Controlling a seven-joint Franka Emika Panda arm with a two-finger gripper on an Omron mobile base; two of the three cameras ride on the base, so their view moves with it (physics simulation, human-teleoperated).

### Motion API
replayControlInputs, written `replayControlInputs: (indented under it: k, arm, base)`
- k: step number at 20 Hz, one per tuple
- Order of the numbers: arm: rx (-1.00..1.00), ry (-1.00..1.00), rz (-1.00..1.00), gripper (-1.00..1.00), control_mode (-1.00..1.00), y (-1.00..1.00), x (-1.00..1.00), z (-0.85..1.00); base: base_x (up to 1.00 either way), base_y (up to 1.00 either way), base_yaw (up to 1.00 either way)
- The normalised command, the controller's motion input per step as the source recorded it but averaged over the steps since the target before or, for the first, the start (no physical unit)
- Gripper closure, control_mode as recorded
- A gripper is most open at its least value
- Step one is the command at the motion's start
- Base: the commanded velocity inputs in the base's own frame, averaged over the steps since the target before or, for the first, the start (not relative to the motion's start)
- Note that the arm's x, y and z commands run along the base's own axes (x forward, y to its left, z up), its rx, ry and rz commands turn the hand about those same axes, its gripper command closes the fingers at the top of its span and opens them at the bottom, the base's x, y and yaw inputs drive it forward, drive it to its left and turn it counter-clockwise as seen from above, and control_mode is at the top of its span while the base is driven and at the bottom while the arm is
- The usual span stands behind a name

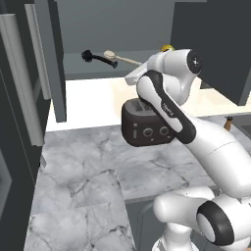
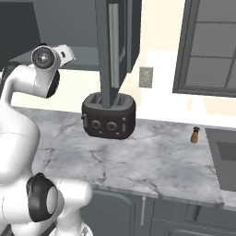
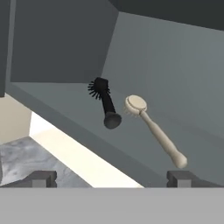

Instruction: Pick the dish brush and dish brush from the cabinet and place them on the counter.

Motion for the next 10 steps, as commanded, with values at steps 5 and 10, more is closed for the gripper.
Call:
replayControlInputs:
  k: [5, 10]
  arm:
    - [-0.02, 0.06, -0.07, -1.0, -1.0, 0.23, 0.4, 0.26]
    - [-0.04, 0.08, -0.07, -1.0, -1.0, 0.3, 0.39, 0.38]
  base:
    - [0.0, 0.0, 0.0]
    - [0.0, 0.0, 0.0]
